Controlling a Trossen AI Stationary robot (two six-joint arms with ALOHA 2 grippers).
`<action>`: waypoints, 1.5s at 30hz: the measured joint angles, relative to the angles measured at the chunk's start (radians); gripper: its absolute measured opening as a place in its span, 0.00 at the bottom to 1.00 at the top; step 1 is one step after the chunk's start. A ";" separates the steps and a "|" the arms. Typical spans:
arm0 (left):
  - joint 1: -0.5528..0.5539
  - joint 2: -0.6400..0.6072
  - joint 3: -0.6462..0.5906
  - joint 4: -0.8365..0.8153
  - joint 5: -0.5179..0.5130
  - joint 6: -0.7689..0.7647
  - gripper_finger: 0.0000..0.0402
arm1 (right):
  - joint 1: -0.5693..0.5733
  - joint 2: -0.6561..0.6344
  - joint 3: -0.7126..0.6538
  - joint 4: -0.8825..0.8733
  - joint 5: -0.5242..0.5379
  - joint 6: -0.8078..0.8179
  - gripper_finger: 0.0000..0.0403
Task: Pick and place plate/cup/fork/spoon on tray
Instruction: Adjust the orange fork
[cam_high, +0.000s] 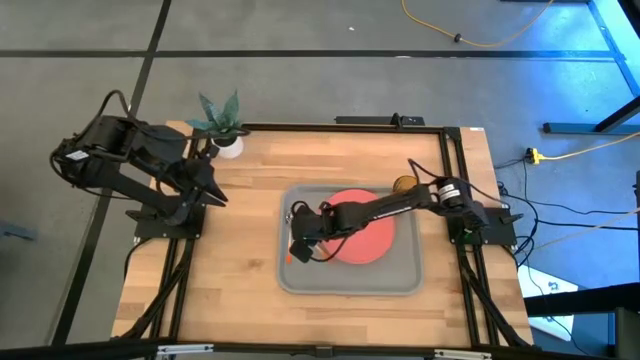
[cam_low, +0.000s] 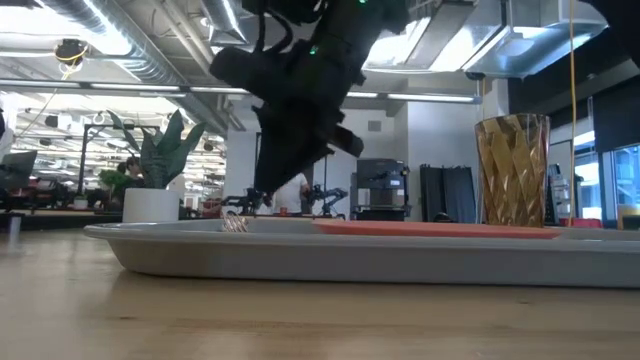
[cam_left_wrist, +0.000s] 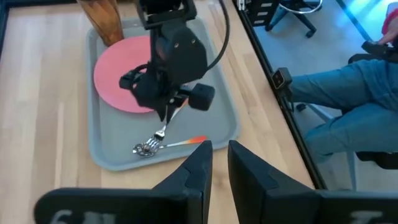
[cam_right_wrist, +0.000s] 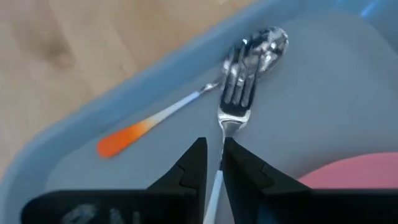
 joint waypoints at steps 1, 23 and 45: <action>0.000 0.001 0.000 0.000 0.000 0.008 0.11 | -0.004 0.010 0.016 -0.007 -0.007 0.008 0.13; 0.000 0.000 0.000 -0.008 0.001 0.016 0.11 | -0.012 0.063 0.123 -0.181 -0.015 0.038 0.13; 0.000 0.000 0.000 -0.012 0.002 0.007 0.11 | -0.012 0.118 0.105 -0.162 -0.086 0.036 0.13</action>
